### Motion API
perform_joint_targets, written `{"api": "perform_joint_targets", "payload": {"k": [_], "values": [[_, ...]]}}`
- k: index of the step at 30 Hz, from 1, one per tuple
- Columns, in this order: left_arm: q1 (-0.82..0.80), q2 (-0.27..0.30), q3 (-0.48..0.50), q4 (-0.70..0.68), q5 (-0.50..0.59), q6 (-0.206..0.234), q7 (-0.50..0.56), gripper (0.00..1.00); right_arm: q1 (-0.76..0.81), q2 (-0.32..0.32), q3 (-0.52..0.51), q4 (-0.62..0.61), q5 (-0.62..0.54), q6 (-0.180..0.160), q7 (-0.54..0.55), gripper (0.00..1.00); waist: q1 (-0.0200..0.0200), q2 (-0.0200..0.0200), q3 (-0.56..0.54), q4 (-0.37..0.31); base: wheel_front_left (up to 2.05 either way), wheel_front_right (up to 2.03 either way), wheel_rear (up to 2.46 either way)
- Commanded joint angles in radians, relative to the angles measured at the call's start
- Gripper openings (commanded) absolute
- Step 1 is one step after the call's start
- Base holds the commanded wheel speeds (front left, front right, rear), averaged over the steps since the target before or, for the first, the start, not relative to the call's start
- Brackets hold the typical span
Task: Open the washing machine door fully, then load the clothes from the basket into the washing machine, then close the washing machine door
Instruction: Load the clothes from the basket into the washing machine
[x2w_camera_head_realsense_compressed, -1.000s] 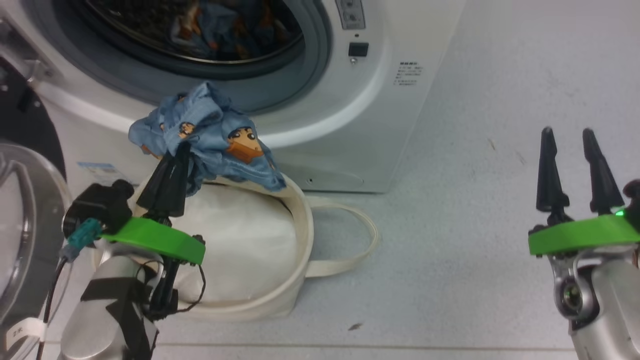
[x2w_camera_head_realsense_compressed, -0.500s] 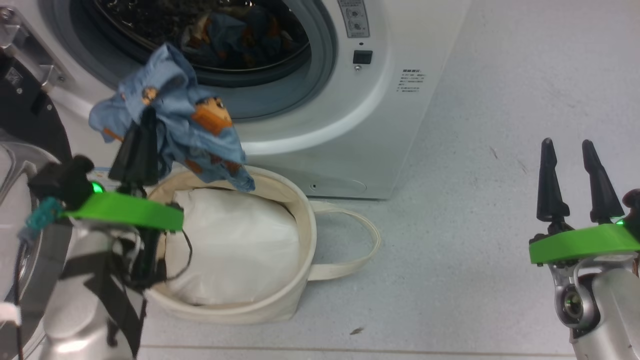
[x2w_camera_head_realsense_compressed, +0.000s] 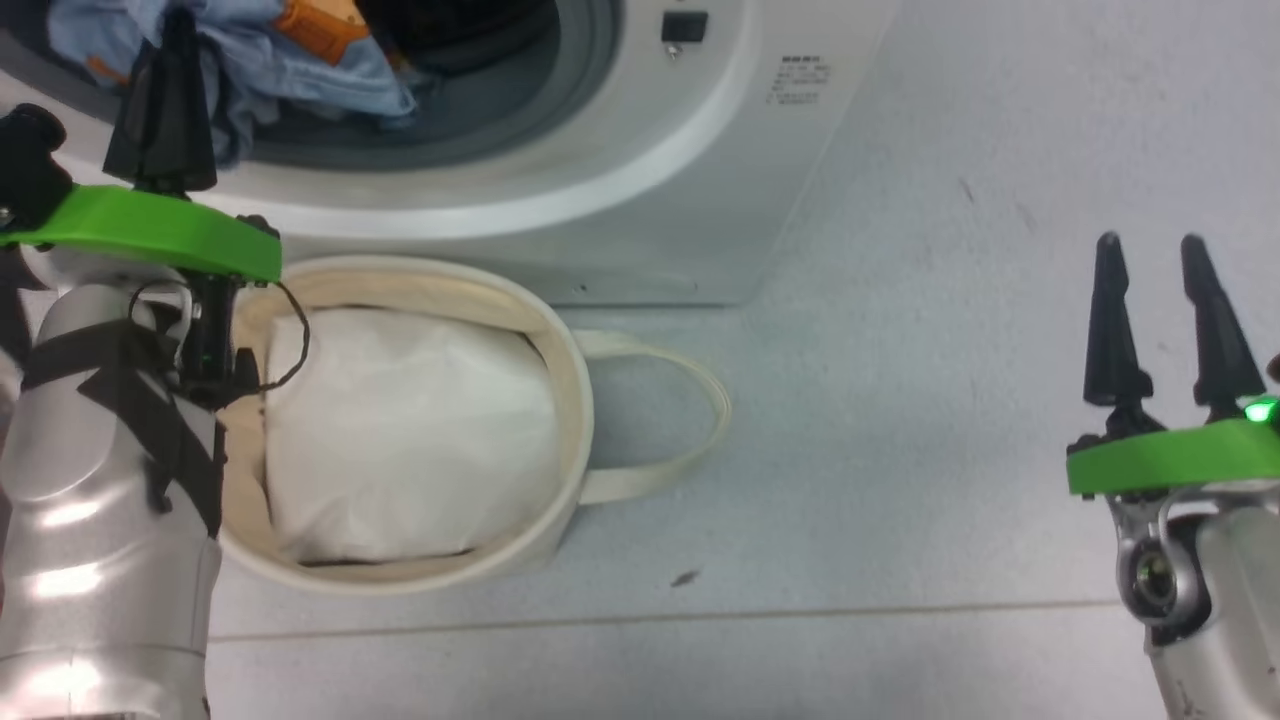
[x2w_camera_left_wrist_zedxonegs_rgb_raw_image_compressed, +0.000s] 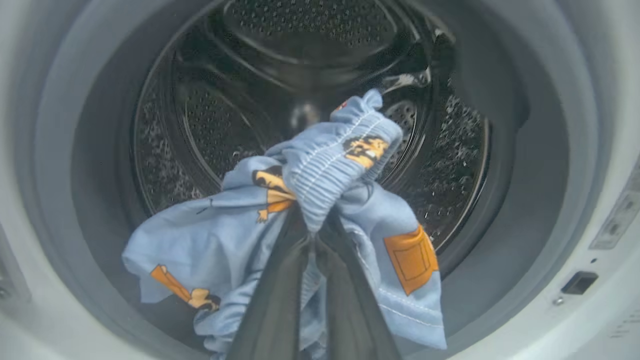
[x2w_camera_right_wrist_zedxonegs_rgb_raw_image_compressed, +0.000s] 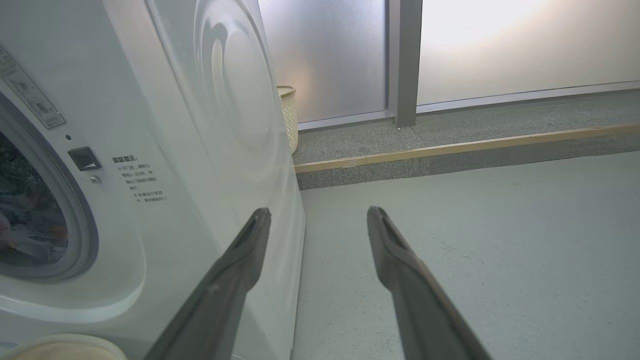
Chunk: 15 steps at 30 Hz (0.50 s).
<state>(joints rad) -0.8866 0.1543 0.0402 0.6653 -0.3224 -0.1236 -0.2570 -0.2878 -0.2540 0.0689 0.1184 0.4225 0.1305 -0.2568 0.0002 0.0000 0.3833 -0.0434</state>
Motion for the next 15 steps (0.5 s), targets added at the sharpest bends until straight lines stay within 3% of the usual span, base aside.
{"api": "perform_joint_targets", "payload": {"k": [1,8,15], "values": [[-0.038,0.045,0.022,-0.017,0.01,-0.002,-0.005,0.0,-0.019,-0.004,0.007,-0.037,-0.01,0.0,-0.005,1.0,-0.0002,0.0,0.059,-0.03,0.0,0.0,0.0],[-0.184,0.081,0.004,0.123,0.053,-0.006,-0.005,0.0,-0.049,0.013,-0.017,-0.075,-0.03,0.0,-0.005,1.0,-0.0002,0.0,0.196,-0.061,0.0,0.0,0.0],[-0.384,0.126,-0.081,0.314,0.101,-0.007,-0.005,0.0,-0.066,0.031,-0.03,-0.097,-0.045,0.0,-0.005,1.0,-0.0002,0.0,0.287,-0.089,0.0,0.0,0.0]]}}
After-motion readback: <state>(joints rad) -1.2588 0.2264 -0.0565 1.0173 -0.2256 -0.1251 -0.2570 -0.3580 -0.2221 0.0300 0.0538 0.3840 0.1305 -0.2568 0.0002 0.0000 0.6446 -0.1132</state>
